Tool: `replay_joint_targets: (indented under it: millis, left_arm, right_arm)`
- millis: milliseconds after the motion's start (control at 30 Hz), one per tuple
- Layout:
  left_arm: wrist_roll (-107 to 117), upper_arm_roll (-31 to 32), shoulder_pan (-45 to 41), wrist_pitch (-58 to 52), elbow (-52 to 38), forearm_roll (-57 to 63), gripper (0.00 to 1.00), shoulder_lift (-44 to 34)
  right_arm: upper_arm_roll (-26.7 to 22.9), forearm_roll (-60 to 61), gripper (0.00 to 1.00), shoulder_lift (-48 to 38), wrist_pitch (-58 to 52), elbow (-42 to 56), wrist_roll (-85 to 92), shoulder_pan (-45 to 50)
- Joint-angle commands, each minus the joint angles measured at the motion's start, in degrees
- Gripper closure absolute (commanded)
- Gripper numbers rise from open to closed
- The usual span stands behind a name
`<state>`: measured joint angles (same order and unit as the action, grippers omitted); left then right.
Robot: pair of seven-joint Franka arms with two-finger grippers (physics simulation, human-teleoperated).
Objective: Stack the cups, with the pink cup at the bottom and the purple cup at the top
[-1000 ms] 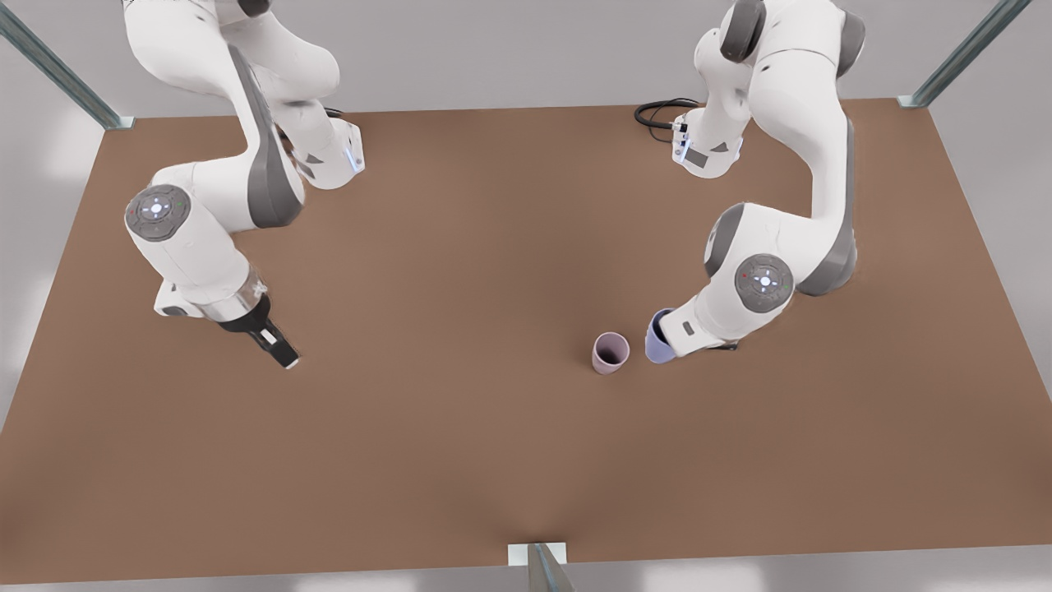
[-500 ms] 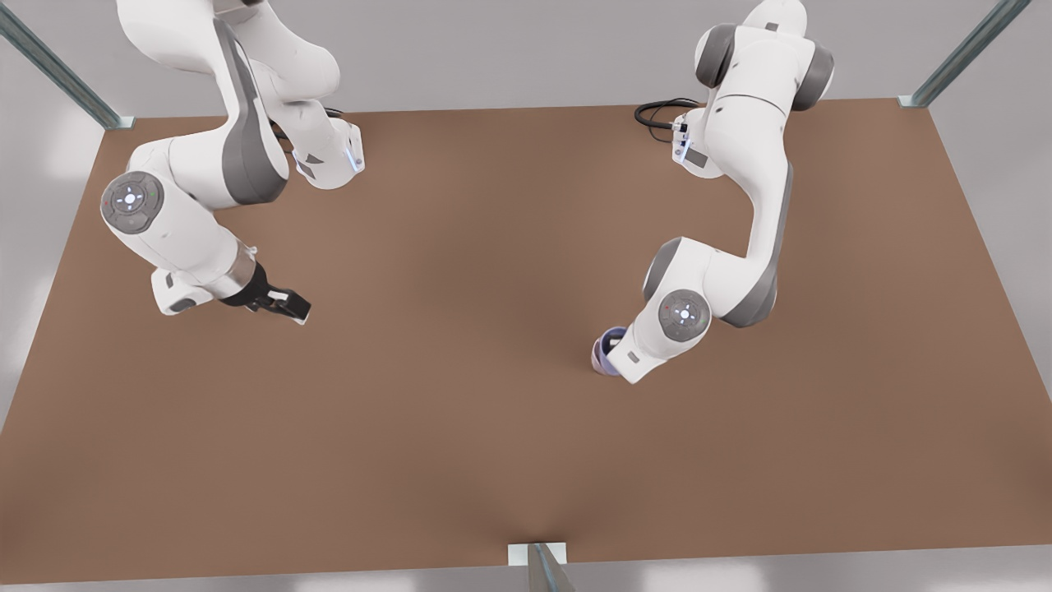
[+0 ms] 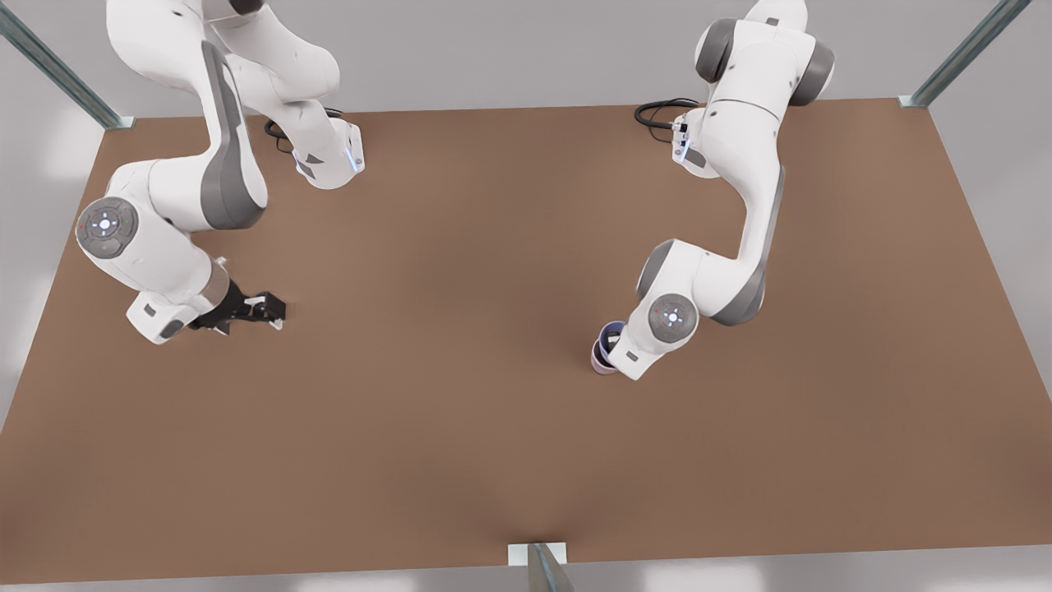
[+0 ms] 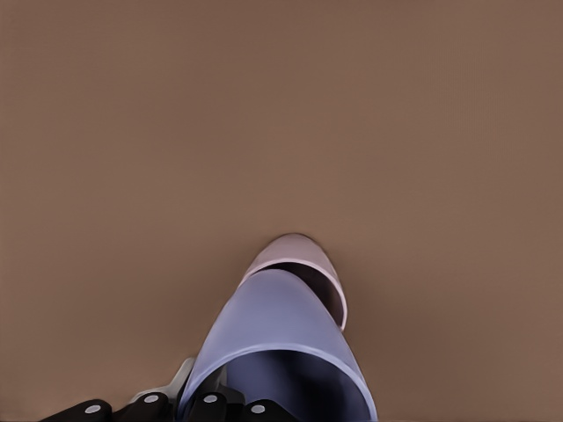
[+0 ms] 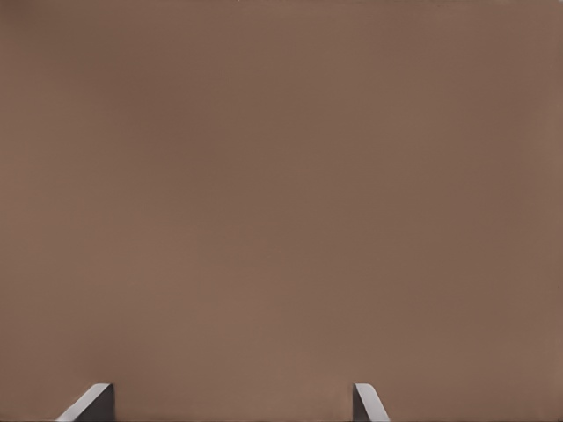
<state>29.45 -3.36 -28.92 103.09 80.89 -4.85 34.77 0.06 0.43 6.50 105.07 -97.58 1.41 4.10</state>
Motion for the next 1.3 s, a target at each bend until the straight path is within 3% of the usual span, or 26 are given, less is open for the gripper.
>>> replay_joint_targets:
  millis: [0,67,133,200,533,633,667,733,800,1100,1200,1267]
  left_arm:
    - [6.9,0.0,0.0,1.8,0.6,-0.3,0.79,0.0]
    - [6.9,0.0,0.0,2.0,0.6,-1.3,0.79,0.2]
    - [6.9,0.0,-0.2,3.3,1.6,-1.3,0.79,0.2]
    - [6.9,0.0,-0.4,3.3,1.7,-1.3,0.79,0.2]
    - [6.7,0.0,-0.9,5.4,4.2,-1.5,0.79,1.1]
    - [6.7,0.0,-0.9,5.4,4.2,-1.5,0.51,1.1]
    - [6.7,0.0,-0.9,5.4,4.2,-1.5,0.34,1.1]
    - [6.7,0.0,-0.9,5.4,4.1,-1.4,0.19,0.9]
    - [6.5,-0.1,-0.9,5.2,4.0,-1.3,0.13,0.5]
    - [6.6,-0.1,-0.8,5.2,4.0,-1.3,0.12,0.4]
    - [6.7,-0.1,-0.8,4.5,3.8,-1.0,0.0,-0.6]
    - [6.8,-0.2,-0.7,2.6,3.6,-1.1,0.0,-2.0]
  right_arm:
    - [-0.8,-1.7,0.0,0.0,0.6,-0.1,42.7,-1.0]
    - [-1.0,-1.1,0.0,0.2,-0.6,0.5,40.3,-2.0]
    - [-1.3,-1.3,0.0,0.4,-6.2,2.8,12.4,-2.9]
    - [-1.5,-1.2,0.0,0.4,-6.3,2.8,5.4,-3.1]
    - [-1.4,-1.0,0.0,0.7,-7.2,3.0,0.0,-3.5]
    - [-1.4,-0.5,0.0,0.7,-7.2,3.0,0.0,-3.6]
    - [-1.4,-0.5,0.0,0.7,-7.2,2.9,0.0,-3.7]
    - [-1.4,-0.5,0.0,0.7,-7.3,2.9,0.0,-3.7]
    - [-1.4,-0.5,0.0,0.7,-7.3,2.9,0.0,-3.7]
    - [-1.4,-0.5,0.0,0.7,-7.3,2.9,0.1,-3.7]
    - [-1.4,-0.5,0.0,0.7,-7.4,2.9,0.1,-3.7]
    - [-1.4,-0.5,0.0,0.7,-7.4,2.9,0.1,-3.7]
